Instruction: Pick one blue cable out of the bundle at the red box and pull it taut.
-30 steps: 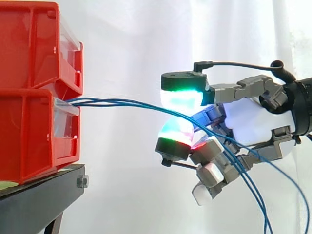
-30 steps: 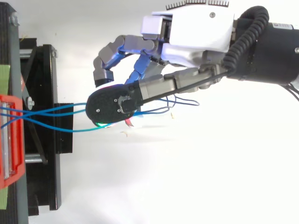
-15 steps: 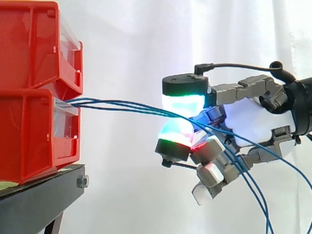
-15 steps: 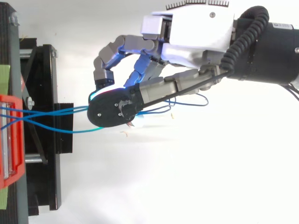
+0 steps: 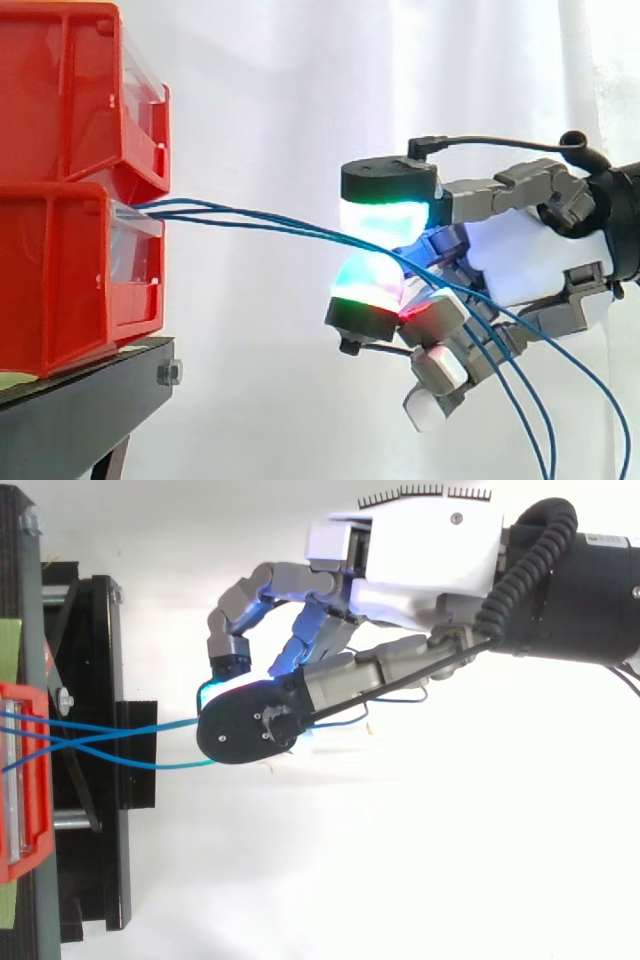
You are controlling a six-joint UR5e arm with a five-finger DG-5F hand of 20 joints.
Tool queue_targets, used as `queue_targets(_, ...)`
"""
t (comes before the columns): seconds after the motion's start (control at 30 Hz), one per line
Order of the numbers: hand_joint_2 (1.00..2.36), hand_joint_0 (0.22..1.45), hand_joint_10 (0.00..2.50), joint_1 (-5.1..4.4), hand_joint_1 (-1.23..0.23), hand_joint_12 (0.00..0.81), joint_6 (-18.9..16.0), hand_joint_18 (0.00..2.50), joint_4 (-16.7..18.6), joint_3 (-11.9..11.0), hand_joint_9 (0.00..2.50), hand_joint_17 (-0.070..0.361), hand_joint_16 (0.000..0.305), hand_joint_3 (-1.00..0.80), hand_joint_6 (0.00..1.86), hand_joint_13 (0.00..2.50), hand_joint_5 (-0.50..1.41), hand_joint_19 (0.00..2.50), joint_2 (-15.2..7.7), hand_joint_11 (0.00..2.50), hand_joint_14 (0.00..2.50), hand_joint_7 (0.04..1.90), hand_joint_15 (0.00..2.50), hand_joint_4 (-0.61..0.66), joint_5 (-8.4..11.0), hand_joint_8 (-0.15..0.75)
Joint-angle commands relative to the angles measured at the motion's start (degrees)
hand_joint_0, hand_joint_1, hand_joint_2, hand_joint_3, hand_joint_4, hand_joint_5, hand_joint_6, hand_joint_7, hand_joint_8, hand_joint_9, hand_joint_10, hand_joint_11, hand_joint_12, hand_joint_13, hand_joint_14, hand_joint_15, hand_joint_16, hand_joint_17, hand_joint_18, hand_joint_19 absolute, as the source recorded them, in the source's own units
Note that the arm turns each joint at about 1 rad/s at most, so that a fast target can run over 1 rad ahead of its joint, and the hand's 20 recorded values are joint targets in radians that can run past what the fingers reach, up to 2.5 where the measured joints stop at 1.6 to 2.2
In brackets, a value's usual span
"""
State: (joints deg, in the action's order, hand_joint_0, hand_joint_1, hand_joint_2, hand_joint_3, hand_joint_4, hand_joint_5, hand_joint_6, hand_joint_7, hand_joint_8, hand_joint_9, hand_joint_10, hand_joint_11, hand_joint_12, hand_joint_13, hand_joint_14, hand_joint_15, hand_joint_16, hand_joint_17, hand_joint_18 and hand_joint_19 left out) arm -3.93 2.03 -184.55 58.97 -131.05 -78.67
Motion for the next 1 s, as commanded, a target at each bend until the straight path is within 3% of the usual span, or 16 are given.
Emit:
queue_targets(0.0,1.01,0.58,0.01,-0.02,-0.66,0.390,-0.01,0.60,-0.11,0.00,1.07,0.126,0.056,-0.27,0.92,0.89,-0.17,0.49,0.01,1.23,0.02,1.07,0.73,0.20,0.01,0.373)
queue_targets(0.4,1.00,0.53,0.01,0.07,-0.60,0.404,-0.18,0.60,-0.20,0.00,1.06,0.131,0.058,-0.44,0.91,0.88,-0.18,0.49,-0.08,1.20,0.02,1.01,0.71,0.20,0.01,0.380)
queue_targets(0.97,1.02,0.64,0.01,0.15,-0.77,0.392,-0.09,0.64,-0.99,0.00,1.09,0.127,0.057,-0.14,0.93,0.91,-0.17,0.46,0.18,1.24,0.02,1.05,0.71,0.14,0.01,0.380)
